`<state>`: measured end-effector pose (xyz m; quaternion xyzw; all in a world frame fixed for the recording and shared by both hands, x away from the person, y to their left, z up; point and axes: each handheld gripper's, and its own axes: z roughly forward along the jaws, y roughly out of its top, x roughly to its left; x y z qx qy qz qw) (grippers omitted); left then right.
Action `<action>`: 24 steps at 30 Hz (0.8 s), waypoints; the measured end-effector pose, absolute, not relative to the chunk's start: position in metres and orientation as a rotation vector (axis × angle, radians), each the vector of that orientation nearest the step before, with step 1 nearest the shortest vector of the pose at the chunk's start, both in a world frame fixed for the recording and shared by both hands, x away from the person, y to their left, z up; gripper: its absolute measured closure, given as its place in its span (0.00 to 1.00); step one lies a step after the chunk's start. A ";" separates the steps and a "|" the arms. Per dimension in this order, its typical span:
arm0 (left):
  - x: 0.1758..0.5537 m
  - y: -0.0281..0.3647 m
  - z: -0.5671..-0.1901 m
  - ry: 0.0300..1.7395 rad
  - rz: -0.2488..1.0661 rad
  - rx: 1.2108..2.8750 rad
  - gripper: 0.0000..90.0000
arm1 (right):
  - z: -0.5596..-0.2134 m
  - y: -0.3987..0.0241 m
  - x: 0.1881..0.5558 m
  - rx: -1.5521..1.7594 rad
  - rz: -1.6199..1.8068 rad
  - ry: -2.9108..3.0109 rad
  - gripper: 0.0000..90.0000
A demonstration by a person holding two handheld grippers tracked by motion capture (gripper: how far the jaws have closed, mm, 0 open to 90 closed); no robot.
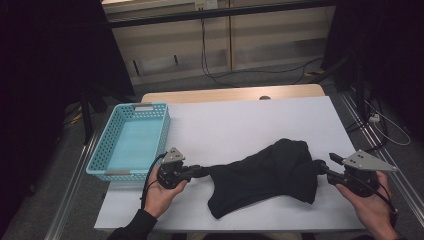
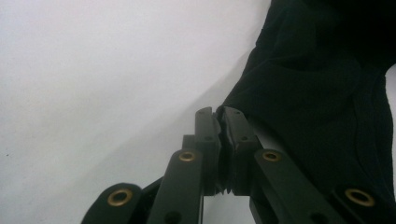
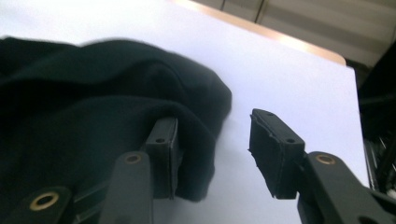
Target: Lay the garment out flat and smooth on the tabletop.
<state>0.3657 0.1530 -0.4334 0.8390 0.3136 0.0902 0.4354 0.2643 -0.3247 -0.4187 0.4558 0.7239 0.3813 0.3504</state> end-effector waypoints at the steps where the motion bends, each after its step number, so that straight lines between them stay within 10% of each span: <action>1: 0.365 0.153 -0.434 0.772 0.219 2.089 0.95 | -0.424 -0.330 0.264 1.204 0.972 1.892 0.60; 24: 0.366 0.170 -0.417 0.817 0.338 1.973 0.96 | -0.431 -0.346 0.241 1.228 0.993 1.923 0.48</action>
